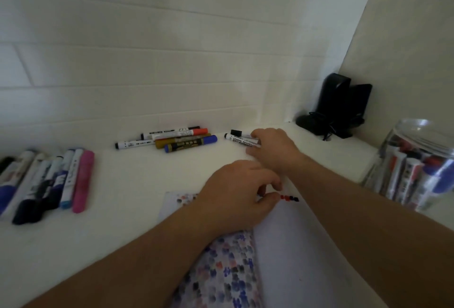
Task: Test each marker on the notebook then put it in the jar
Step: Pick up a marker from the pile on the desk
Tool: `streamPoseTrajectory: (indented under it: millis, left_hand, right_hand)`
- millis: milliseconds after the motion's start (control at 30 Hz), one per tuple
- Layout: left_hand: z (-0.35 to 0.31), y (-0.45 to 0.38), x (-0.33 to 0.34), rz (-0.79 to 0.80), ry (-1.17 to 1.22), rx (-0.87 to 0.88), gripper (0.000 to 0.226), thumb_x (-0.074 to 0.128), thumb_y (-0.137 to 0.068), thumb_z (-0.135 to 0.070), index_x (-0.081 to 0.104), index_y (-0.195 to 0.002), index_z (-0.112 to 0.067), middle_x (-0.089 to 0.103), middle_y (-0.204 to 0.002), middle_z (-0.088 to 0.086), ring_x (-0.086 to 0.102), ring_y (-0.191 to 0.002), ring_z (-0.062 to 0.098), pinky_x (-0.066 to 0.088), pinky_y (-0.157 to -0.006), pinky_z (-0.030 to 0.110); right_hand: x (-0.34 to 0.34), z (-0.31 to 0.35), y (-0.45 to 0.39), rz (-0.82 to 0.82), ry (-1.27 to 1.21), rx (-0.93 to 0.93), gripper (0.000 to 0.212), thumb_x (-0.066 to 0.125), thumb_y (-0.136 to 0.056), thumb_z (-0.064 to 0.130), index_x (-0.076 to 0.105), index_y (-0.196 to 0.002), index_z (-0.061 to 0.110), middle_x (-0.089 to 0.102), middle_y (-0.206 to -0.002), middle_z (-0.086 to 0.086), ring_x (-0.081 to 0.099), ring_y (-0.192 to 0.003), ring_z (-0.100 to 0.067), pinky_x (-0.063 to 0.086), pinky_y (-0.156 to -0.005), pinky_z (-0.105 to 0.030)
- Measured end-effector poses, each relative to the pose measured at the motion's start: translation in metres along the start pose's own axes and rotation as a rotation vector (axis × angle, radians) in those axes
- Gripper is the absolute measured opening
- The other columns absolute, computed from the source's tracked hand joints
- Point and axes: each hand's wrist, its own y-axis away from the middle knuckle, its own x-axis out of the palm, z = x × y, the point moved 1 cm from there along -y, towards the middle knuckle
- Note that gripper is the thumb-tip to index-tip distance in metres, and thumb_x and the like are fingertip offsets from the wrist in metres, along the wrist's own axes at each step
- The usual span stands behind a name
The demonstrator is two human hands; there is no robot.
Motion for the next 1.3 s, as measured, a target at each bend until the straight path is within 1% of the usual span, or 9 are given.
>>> streamPoseTrajectory:
  millis: [100,200,267,367,500,733,867,1167,1300]
  left_hand:
    - [0.000,-0.002,-0.002,-0.005,-0.005,-0.034,0.015,0.060,-0.096,-0.043,0.071,-0.104,-0.038,0.047,-0.076,-0.023,0.046,-0.078,0.000,0.036,-0.073,0.014]
    - [0.003,-0.003,-0.004,-0.040,0.002,-0.109,0.016,0.056,-0.097,-0.047,0.069,-0.101,-0.038,0.054,-0.078,-0.020,0.051,-0.077,0.001,0.043,-0.072,0.023]
    - [0.005,-0.003,-0.006,-0.078,0.020,-0.183,0.020,0.052,-0.097,-0.055,0.063,-0.104,-0.040,0.058,-0.084,-0.017,0.053,-0.080,0.002,0.047,-0.072,0.028]
    - [0.003,-0.002,-0.010,-0.080,0.096,-0.222,0.039,0.049,-0.093,-0.069,0.052,-0.117,-0.039,0.057,-0.097,-0.018,0.053,-0.087,0.002,0.049,-0.073,0.028]
    - [-0.008,0.002,-0.005,0.079,0.160,-0.063,0.038,0.053,-0.093,-0.066,0.050,-0.116,-0.035,0.059,-0.099,-0.015,0.057,-0.087,0.004,0.053,-0.074,0.034]
    - [-0.013,0.003,-0.003,0.123,0.190,-0.061,0.023,0.049,-0.104,-0.044,0.049,-0.100,-0.021,0.060,-0.084,-0.007,0.056,-0.073,0.009,0.047,-0.064,0.031]
    - [-0.015,0.006,-0.004,0.154,0.230,-0.068,0.022,0.040,-0.106,-0.046,0.046,-0.100,-0.026,0.059,-0.075,-0.006,0.055,-0.064,0.011,0.045,-0.056,0.030]
    - [-0.019,0.003,-0.011,0.207,0.353,-0.050,0.015,0.049,-0.106,-0.037,0.051,-0.095,-0.027,0.056,-0.074,-0.006,0.049,-0.064,0.006,0.041,-0.059,0.020]
    - [-0.019,0.003,-0.012,0.206,0.392,-0.051,0.014,0.049,-0.105,-0.039,0.052,-0.095,-0.030,0.057,-0.075,0.000,0.047,-0.063,0.006,0.044,-0.061,0.029]
  right_hand:
    - [-0.007,0.000,0.003,0.075,0.023,-0.012,0.034,0.069,-0.098,0.037,0.068,-0.129,0.026,0.066,-0.123,-0.001,0.056,-0.101,-0.017,0.047,-0.086,-0.031]
    - [-0.028,-0.002,0.030,0.022,-0.106,-0.012,0.020,0.065,-0.100,0.032,0.071,-0.119,0.028,0.070,-0.109,0.001,0.060,-0.088,-0.017,0.045,-0.071,-0.030]
    - [-0.043,-0.004,0.058,-0.037,-0.465,0.033,0.013,0.066,-0.100,0.026,0.071,-0.113,0.024,0.071,-0.096,-0.001,0.065,-0.078,-0.016,0.049,-0.065,-0.027]
    - [-0.061,0.002,0.110,0.109,-1.173,0.056,0.011,0.071,-0.095,0.005,0.066,-0.105,0.006,0.071,-0.094,-0.021,0.071,-0.080,-0.026,0.062,-0.074,-0.036]
    - [-0.047,0.003,0.152,0.138,-1.558,0.063,0.016,0.069,-0.088,-0.003,0.056,-0.087,0.005,0.063,-0.084,-0.025,0.067,-0.068,-0.027,0.057,-0.057,-0.031]
    - [-0.032,0.000,0.164,-0.143,-1.362,-0.021,0.041,0.078,-0.085,0.025,0.049,-0.083,-0.004,0.065,-0.070,-0.021,0.051,-0.053,-0.021,0.041,-0.047,-0.027]
    - [-0.030,0.005,0.164,-0.120,-1.437,-0.022,0.019,0.072,-0.093,0.012,0.058,-0.086,0.004,0.064,-0.069,-0.018,0.050,-0.049,-0.019,0.038,-0.045,-0.027]
    - [-0.029,0.003,0.168,-0.048,-1.561,-0.105,0.023,0.072,-0.085,0.018,0.056,-0.069,0.016,0.064,-0.070,-0.017,0.050,-0.050,-0.017,0.040,-0.045,-0.024]
    - [-0.031,0.002,0.168,-0.045,-1.559,-0.126,0.023,0.072,-0.084,0.017,0.054,-0.070,0.013,0.063,-0.068,-0.014,0.050,-0.050,-0.017,0.041,-0.045,-0.023]
